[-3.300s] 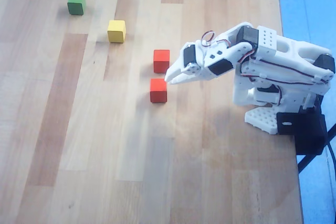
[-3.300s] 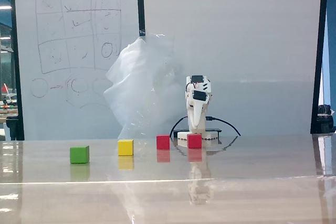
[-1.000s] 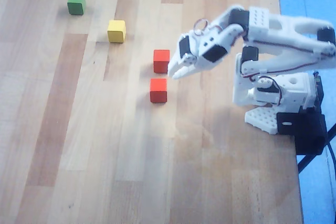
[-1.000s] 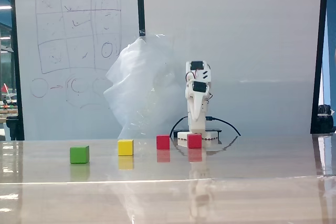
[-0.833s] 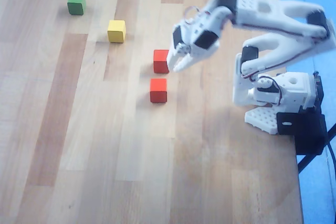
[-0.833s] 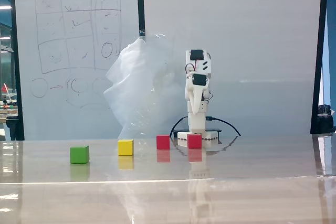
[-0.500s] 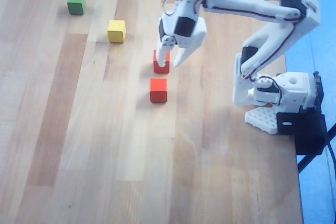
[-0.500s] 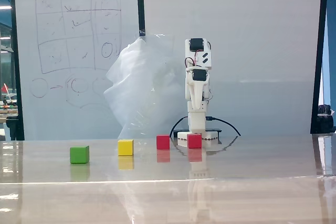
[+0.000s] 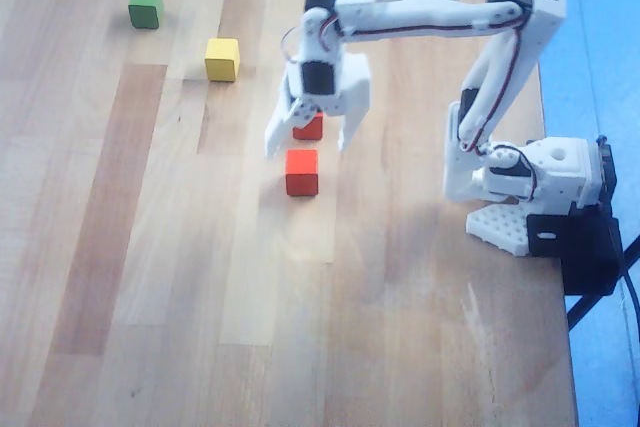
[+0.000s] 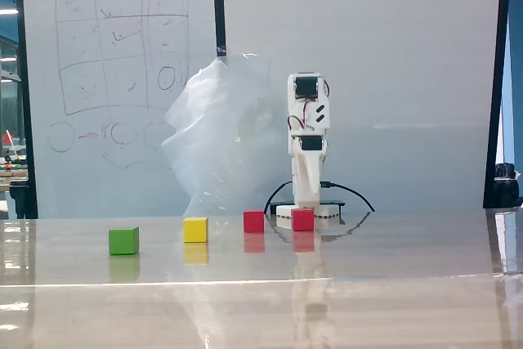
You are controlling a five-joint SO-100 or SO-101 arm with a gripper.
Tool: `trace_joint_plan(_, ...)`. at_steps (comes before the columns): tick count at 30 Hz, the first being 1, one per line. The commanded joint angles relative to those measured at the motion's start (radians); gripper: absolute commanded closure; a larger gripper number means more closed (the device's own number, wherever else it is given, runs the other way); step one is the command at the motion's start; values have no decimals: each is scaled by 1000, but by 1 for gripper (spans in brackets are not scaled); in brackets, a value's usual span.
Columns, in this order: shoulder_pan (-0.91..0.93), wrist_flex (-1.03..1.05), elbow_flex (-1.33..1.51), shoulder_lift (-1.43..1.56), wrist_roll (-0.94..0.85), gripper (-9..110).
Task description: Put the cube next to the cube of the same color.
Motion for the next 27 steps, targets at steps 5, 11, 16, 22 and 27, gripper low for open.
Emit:
trace_joint_plan(5,48,-123,-78,-91,-6,67)
trace_joint_plan(11,97,-216,-35,-147,-6,68)
trace_joint_plan(16,97,-273,31,-173,2,71)
trace_joint_plan(22,97,-318,118,-170,-2,81)
trace_joint_plan(27,97,-350,153,-167,6,93)
